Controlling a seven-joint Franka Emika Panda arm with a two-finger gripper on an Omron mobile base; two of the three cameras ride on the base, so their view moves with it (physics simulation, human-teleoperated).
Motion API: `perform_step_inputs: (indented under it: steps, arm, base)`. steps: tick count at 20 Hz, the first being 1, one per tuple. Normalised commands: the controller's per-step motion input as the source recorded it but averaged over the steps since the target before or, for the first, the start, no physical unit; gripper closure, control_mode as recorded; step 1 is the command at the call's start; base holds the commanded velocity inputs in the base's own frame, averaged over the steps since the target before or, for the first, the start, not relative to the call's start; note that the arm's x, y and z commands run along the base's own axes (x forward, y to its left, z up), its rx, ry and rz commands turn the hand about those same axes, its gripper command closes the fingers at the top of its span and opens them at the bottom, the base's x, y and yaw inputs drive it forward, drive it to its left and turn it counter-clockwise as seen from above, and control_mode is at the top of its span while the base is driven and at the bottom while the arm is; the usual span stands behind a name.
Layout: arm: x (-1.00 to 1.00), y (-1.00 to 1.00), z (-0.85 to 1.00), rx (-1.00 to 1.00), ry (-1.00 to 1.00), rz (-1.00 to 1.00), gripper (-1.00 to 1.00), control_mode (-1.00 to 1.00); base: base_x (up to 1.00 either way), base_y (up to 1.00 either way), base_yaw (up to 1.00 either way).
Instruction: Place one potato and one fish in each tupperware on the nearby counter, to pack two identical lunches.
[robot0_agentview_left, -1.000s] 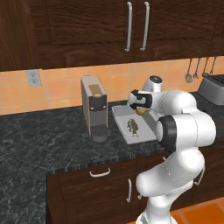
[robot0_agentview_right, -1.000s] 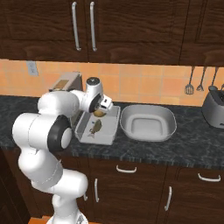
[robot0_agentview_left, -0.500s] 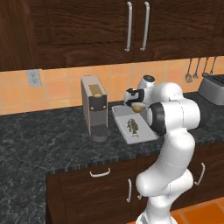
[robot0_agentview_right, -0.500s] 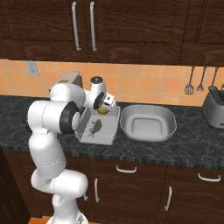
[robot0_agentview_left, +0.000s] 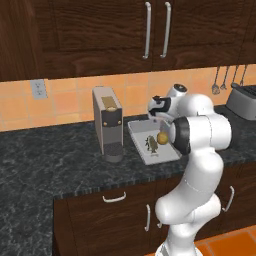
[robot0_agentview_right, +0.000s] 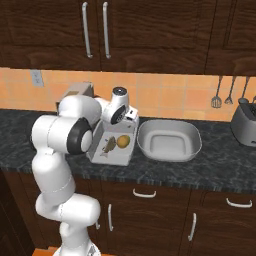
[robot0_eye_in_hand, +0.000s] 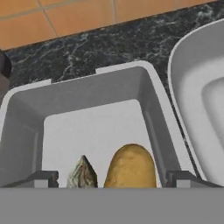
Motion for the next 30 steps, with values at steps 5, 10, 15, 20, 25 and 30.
perform_step_inputs:
  steps: [5,10,15,20,25,30]
  arm:
    - [-0.91,-0.06,0.42,0.01,-0.03,0.02,-1.00,-1.00]
    - [-1.00,0.00,0.09,0.04,0.02,0.00,-1.00,-1.00]
    - [-1.00,0.00,0.53,0.08,0.17,0.00,-1.00,-1.00]
    - [-1.00,0.00,0.63,0.00,0.11,0.01,-1.00,-1.00]
    - [-1.00,0.03,0.52,0.00,-0.07,0.00,-1.00,-1.00]
    - [-0.98,0.36,0.99,0.00,-0.12,0.00,-1.00,-1.00]
  base:
    - [0.00,0.00,0.00]
    - [0.00,0.00,0.00]
    - [0.00,0.00,0.00]
    - [0.00,0.00,0.00]
    - [0.00,0.00,0.00]
    - [0.00,0.00,0.00]
